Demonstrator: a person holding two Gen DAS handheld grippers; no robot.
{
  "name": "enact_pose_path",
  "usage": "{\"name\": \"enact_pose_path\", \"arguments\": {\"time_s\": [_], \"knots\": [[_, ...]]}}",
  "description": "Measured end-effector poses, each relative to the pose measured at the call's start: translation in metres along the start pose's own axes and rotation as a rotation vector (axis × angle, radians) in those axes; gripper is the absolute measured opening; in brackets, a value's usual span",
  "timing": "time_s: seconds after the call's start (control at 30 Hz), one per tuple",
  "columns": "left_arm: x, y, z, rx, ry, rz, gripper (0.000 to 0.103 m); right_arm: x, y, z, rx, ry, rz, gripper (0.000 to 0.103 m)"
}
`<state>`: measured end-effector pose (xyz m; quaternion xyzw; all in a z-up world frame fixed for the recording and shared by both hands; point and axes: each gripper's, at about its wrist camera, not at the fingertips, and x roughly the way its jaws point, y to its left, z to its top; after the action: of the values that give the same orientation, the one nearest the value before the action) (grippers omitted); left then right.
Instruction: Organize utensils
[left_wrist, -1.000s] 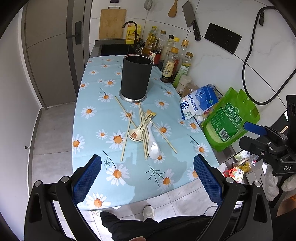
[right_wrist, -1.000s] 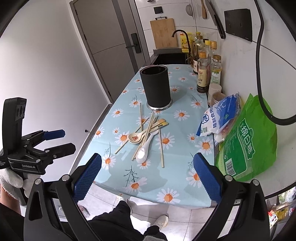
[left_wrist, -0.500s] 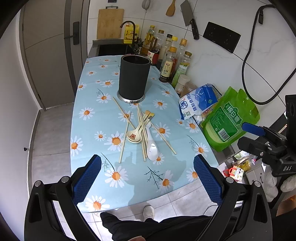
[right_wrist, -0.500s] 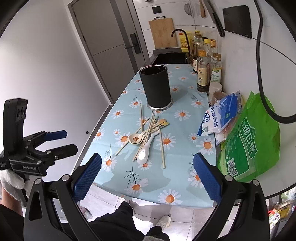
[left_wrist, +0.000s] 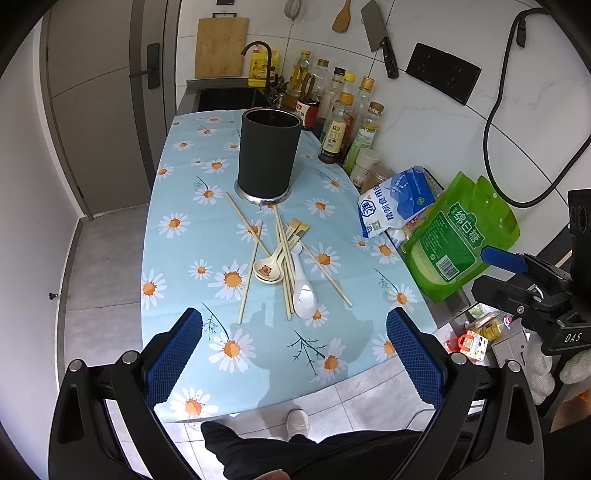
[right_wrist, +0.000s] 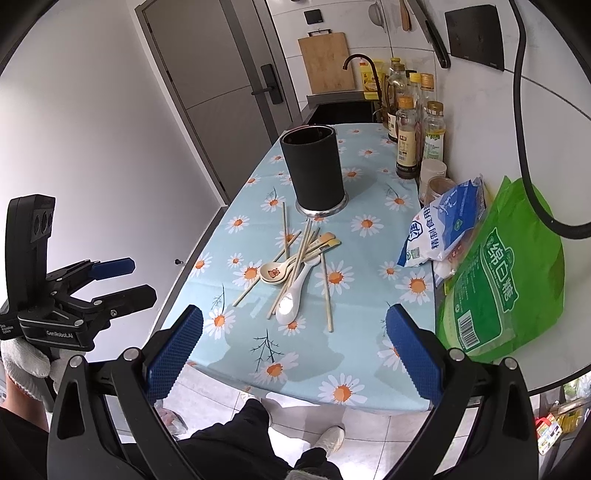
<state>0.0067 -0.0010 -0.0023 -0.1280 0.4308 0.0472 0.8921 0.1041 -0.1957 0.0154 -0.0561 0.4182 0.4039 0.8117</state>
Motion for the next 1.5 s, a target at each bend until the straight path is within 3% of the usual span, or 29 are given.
{"name": "enact_pose_path", "arguments": {"time_s": [0.37,0.9,1.33,1.5], "knots": [[-0.012,-0.006,0.005,0.005,-0.023,0.027,0.097,-0.002,-0.002,0.002,-0.009,-0.005,0.026,0.098],[-0.009,-0.01,0.006,-0.01,0.006,-0.007,0.097,-0.003,-0.001,0.002,0.01,0.014,0.035,0.098],[0.021,0.035,0.037,-0.059,0.028,-0.058,0.096,0.025,0.007,0.023,0.044,0.046,-0.016,0.098],[0.044,0.067,0.058,-0.13,0.045,-0.09,0.096,0.044,0.004,0.037,0.078,0.057,-0.031,0.098]]}}
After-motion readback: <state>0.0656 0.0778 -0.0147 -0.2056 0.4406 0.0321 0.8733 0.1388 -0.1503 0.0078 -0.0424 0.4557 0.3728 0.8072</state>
